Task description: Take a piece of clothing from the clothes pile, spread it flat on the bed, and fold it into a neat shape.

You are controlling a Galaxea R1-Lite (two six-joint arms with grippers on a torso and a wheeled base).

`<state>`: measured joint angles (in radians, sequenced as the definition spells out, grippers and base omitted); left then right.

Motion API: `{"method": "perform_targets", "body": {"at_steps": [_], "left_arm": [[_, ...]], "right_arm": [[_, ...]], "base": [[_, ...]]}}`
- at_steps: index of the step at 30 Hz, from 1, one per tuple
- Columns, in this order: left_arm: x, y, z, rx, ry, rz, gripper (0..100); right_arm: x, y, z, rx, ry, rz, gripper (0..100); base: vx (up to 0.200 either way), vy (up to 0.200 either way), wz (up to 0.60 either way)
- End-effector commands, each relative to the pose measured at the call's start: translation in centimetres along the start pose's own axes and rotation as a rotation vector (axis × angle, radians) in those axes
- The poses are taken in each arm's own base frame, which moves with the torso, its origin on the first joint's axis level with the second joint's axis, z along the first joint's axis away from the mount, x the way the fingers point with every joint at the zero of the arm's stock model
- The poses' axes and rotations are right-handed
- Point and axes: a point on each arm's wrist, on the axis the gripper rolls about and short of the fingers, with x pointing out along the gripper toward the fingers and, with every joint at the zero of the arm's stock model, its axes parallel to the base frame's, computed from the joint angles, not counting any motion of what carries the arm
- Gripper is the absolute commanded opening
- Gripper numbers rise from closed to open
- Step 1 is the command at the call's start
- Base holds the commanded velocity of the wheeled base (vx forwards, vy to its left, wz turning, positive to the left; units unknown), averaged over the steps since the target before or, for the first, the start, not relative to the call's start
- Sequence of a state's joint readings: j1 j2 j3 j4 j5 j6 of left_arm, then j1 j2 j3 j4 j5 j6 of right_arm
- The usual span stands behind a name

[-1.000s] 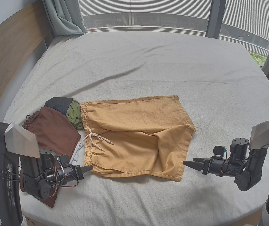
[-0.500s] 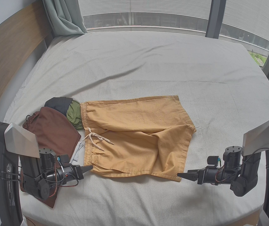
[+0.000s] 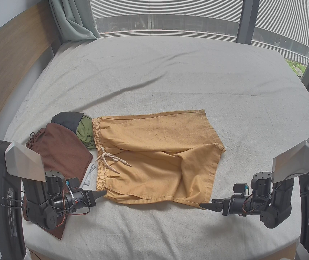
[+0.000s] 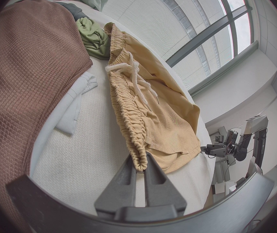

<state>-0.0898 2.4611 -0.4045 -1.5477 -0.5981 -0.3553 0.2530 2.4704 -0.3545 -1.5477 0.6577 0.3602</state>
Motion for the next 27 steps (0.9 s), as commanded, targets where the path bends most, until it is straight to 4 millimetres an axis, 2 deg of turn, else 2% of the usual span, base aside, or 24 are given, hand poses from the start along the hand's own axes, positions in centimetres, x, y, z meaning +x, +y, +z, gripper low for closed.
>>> {"method": "perform_targets", "body": {"at_steps": [1, 11, 27], "left_arm": [[0.0, 0.0, 0.0, -0.001, 0.000, 0.001, 0], [0.0, 0.0, 0.0, 0.001, -0.003, 0.000, 0], [0.0, 0.0, 0.0, 0.000, 0.000, -0.001, 0]], "right_arm": [[0.4, -0.1, -0.5, 0.009, 0.021, 0.002, 100], [1.5, 0.8, -0.7, -0.004, 0.037, 0.041, 100], [0.6, 2.1, 0.2, -0.029, 0.014, 0.058, 100]], "base": [[0.000, 0.000, 0.00], [0.000, 0.000, 0.00], [0.000, 0.000, 0.00]]}}
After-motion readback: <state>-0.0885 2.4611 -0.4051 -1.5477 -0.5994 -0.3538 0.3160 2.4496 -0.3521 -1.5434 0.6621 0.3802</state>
